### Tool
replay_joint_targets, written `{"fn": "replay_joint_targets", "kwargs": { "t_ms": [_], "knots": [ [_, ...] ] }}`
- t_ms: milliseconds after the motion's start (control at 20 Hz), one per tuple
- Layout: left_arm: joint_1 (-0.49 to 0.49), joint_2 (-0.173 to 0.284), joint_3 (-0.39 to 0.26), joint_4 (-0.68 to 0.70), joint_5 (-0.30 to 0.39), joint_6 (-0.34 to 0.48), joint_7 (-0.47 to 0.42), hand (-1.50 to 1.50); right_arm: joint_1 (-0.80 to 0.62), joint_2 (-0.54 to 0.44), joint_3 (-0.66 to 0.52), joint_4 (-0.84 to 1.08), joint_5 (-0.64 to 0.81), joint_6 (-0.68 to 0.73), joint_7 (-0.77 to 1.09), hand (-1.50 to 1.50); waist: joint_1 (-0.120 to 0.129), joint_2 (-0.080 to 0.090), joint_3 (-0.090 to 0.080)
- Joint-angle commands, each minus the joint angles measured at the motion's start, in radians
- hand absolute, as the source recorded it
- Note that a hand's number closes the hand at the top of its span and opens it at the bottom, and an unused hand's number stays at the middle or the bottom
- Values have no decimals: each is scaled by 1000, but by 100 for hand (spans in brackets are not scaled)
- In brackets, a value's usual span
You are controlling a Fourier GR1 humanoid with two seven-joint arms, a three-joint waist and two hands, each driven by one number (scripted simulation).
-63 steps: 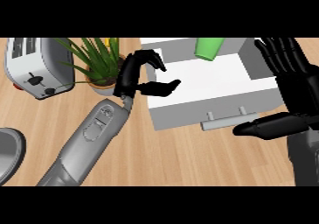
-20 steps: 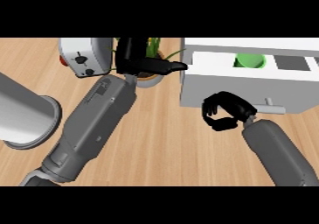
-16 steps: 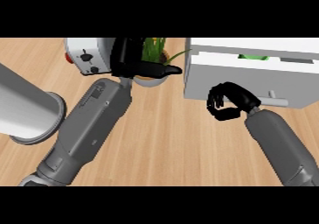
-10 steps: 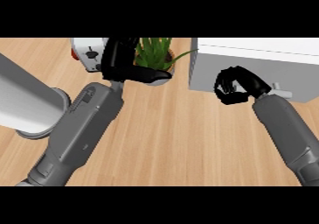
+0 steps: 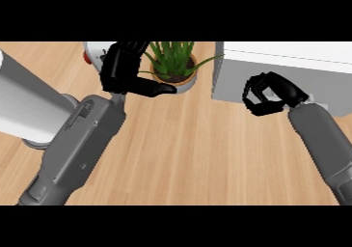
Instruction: Pick up the cup, place it into the drawer and close the drawer
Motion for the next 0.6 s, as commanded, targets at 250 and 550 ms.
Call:
{"fn": "replay_joint_targets", "kwargs": {
  "t_ms": [250, 550],
  "knots": [
    [56, 39, 12, -1, 16, -36, 16, -150, -145, -125, -115, 20, -41, -42, 62, 150, 59, 37, -9],
    [72, 31, 6, -16, 19, -47, 11, -150, -139, -151, -123, -24, -65, 11, 86, 150, 68, 35, -11]
  ]
}}
